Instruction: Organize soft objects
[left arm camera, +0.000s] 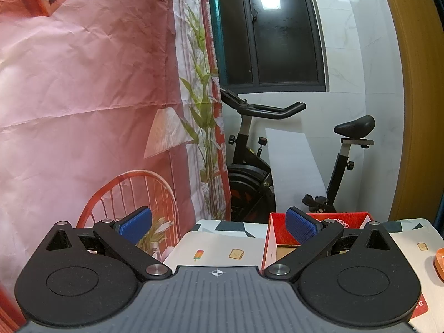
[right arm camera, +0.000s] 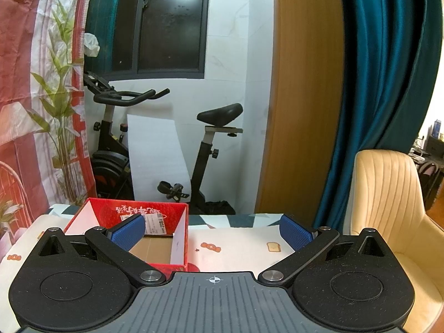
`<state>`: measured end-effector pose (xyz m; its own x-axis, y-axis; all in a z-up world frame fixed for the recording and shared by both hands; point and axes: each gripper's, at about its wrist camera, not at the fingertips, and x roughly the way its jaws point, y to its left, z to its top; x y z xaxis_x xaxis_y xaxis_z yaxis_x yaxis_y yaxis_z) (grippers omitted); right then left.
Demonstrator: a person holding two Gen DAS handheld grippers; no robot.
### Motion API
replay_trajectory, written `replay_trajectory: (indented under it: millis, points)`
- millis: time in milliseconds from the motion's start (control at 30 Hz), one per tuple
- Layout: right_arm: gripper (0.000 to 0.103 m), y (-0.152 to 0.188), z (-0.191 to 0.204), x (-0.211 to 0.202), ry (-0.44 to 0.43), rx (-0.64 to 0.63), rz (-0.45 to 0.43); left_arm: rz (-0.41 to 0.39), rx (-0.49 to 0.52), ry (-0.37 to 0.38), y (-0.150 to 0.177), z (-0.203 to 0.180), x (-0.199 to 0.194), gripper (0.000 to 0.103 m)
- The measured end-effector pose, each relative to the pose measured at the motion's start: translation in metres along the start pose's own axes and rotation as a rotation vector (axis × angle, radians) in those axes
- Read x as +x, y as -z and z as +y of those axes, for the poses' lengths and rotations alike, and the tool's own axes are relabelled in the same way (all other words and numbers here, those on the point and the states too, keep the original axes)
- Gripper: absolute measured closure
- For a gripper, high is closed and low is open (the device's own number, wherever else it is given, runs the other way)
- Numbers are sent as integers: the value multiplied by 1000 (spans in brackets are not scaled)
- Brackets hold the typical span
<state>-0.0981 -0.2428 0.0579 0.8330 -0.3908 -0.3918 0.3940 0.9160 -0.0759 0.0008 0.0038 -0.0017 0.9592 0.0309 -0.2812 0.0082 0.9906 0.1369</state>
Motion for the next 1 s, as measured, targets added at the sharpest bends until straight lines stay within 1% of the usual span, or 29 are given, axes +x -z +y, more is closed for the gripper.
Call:
replay_trajectory:
  millis: [1000]
  points:
    - [0,1,0,1,-3,0,4,12,-9,23,3,1,2,0]
